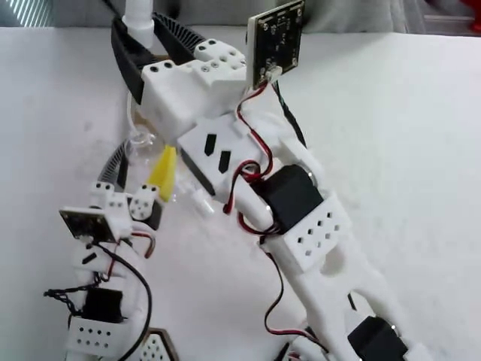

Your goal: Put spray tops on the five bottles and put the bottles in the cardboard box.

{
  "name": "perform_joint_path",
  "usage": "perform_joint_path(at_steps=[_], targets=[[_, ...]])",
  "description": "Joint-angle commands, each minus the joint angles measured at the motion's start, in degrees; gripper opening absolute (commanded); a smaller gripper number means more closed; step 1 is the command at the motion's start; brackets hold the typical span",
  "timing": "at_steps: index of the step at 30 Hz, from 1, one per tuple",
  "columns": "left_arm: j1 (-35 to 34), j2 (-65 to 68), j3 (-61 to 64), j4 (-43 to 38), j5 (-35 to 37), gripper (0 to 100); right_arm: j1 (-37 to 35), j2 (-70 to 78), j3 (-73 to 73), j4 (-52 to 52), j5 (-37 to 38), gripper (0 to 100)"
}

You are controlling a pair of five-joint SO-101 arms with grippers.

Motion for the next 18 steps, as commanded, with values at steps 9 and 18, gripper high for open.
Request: perform_joint_path(at_steps=[9,18], targets=[[2.15,-1.27,-0.18,0.09,-1.58,11,1.19,2.77,-2.55,-3.21,0.18,1.7],[2.15,-1.27,-0.18,0.09,-1.58,11,2.07,3.21,-2.2,-3.82,0.18,1.6]])
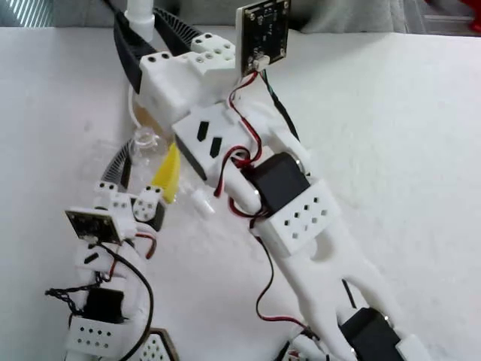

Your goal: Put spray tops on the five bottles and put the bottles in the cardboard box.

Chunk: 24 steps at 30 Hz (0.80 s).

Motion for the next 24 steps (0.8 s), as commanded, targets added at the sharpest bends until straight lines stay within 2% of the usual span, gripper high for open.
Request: perform_joint_path(at_steps=[1,11,24], targets=[[0.92,-1.27,-0.18,0.09,-0.35,11,0.48,-0.84,-2.2,-1.1,0.18,1.6],[0.75,-1.27,-0.18,0.18,-0.35,11,0.75,-1.01,-2.2,4.79,-0.26,1.6],[0.66,-1.27,-0.18,0.18,-0.35,11,1.54,-1.01,2.29,4.62,-0.35,1.6]])
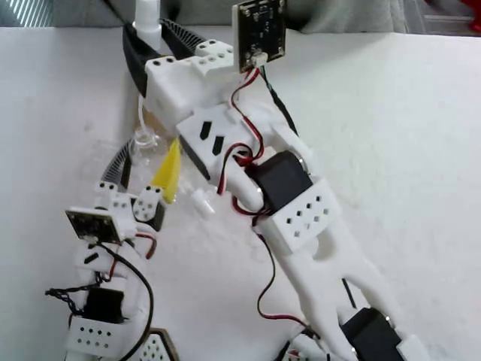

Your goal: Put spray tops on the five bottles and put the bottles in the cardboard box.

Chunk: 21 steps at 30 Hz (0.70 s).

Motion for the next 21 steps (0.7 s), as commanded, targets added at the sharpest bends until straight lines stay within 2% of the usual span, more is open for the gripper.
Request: perform_joint_path(at_steps=[1,13,21], targets=[[0.66,-1.27,-0.18,0.18,-0.35,11,0.57,-1.01,1.67,-0.22,-0.35,1.6],[0.66,-1.27,-0.18,0.18,-0.35,11,-0.13,-1.01,7.91,-0.22,-0.53,1.6],[0.57,-1.27,-0.18,0.18,-0.35,11,-1.01,-1.1,10.37,-0.22,-5.19,1.6]])
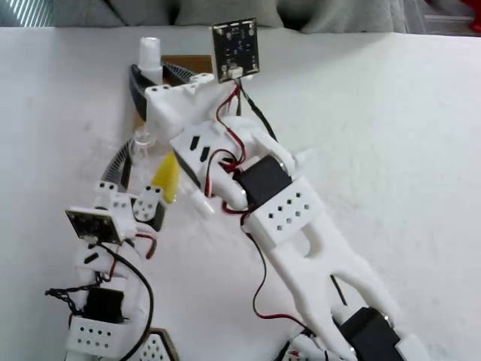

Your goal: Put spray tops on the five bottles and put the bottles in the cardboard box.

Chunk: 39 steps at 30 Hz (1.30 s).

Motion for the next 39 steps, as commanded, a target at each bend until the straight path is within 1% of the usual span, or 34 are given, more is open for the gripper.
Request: perform_joint_path(at_steps=[1,6,8,12,17,20,27,39], targets=[[0.57,-1.27,-0.18,0.18,-0.35,11,-0.57,-1.1,0.26,-0.22,-0.7,1.6],[0.57,-1.27,-0.18,0.18,-0.35,11,-1.98,-3.21,4.4,-0.31,-0.44,1.6],[0.57,-1.27,-0.18,0.18,-0.35,11,-2.77,-5.05,7.12,-1.89,-0.35,1.6],[0.57,-1.27,-0.18,1.23,-0.35,11,-2.95,-8.66,14.86,-10.07,-0.09,1.6],[0.57,-1.27,-0.18,1.32,-0.35,11,-3.03,-11.82,25.23,-21.41,6.07,1.6],[0.57,-1.27,-0.18,1.32,-0.35,11,-3.03,-13.23,29.63,-25.27,6.51,1.6],[0.57,-1.27,-0.18,1.32,-0.35,11,-4.35,-15.08,34.11,-26.24,6.59,1.6],[0.57,-1.27,-0.18,1.32,-0.35,11,-6.46,-15.25,35.87,-26.15,6.59,1.8]])
